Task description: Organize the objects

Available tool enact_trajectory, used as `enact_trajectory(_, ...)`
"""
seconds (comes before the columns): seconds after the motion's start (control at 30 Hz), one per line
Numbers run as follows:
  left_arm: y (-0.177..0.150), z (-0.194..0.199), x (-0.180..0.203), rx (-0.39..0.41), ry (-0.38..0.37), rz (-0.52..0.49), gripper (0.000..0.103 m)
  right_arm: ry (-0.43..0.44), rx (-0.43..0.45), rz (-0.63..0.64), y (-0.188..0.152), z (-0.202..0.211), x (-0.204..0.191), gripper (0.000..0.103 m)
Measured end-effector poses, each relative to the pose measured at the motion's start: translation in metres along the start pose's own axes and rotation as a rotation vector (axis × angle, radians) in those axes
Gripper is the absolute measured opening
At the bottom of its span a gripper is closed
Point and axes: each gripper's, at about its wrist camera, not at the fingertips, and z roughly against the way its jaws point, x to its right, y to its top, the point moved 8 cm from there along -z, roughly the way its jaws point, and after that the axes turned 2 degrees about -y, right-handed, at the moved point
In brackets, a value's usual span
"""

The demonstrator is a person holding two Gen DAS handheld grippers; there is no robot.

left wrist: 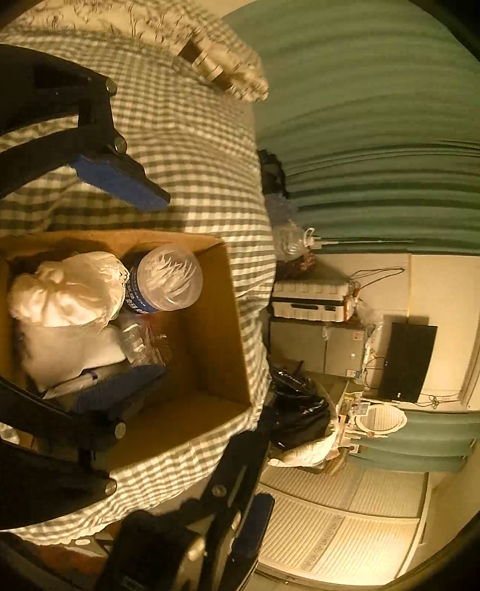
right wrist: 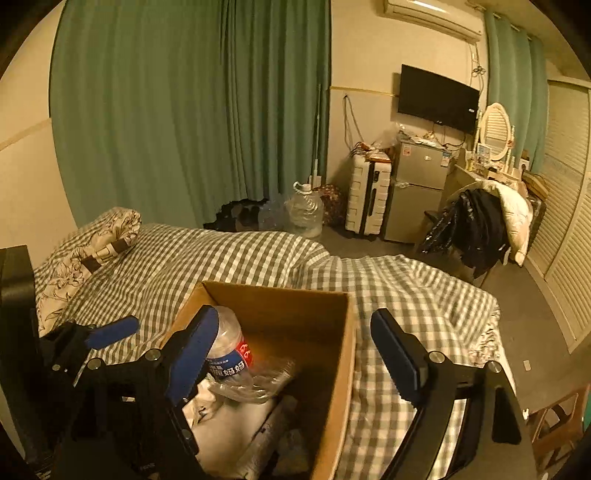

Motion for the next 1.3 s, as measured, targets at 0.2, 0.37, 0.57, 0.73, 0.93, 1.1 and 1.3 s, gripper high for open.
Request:
enact_trajectory(0.2, 0.018, 0.069, 0.003, 0.092, 0.009, -0.004, 0.102, -0.032, 0.061, -0.011, 0.017, 0.069, 0.011, 0.086)
enact_trajectory(0.37, 0.026, 0.137, -0.001, 0.169, 0.018, 0.003, 0.103, -0.059, 0.127, -0.002, 0.028, 0.138, 0.012, 0.09)
enact_trajectory(0.57, 0.027, 0.21, -0.015, 0.256, 0.057, 0.009, 0.103, -0.09, 0.179, -0.001, 0.026, 0.217, 0.012, 0.092)
enact_trajectory(0.73, 0.012, 0.248, -0.029, 0.291, 0.088, 0.044, 0.103, -0.135, 0.263, 0.008, 0.018, 0.28, 0.008, 0.1)
enact_trajectory(0.93, -0.023, 0.254, -0.047, 0.312, 0.143, 0.072, 0.103, -0.181, 0.279, -0.001, -0.015, 0.303, 0.008, 0.103)
enact_trajectory(1.1, -0.058, 0.222, -0.061, 0.273, 0.174, 0.132, 0.103, -0.203, 0.228, 0.022, -0.055, 0.276, 0.0, 0.103)
enact_trajectory(1.3, -0.108, 0.168, -0.059, 0.213, 0.218, 0.159, 0.103, -0.222, 0.137, 0.016, -0.115, 0.207, -0.003, 0.103)
